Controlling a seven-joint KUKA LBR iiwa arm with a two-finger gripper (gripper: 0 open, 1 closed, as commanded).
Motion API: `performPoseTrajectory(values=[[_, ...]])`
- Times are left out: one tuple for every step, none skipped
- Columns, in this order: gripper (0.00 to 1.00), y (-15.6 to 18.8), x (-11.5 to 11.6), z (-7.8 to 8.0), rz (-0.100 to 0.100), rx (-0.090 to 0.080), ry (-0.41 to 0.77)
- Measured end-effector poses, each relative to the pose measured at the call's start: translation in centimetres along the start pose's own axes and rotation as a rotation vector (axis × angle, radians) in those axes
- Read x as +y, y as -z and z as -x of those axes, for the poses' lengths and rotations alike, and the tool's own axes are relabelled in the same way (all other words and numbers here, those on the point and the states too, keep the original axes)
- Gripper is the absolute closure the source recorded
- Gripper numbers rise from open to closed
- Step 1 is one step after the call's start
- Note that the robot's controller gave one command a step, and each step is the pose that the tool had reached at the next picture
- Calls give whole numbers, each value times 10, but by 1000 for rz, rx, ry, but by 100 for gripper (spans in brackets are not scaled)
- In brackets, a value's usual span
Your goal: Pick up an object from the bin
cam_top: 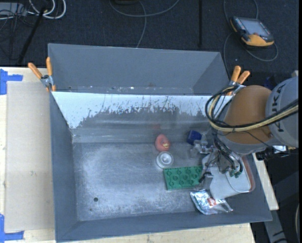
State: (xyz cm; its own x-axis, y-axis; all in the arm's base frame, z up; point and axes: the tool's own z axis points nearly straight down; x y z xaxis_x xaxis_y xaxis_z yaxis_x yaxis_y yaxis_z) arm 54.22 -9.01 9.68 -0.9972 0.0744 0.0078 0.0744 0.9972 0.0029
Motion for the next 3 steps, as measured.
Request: performPoseTrajectory(values=[[0,-30,23,-8,-2,-3,10],[100,-28,23,-7,-3,-5,13],[100,140,-3,-11,-5,-16,100]])
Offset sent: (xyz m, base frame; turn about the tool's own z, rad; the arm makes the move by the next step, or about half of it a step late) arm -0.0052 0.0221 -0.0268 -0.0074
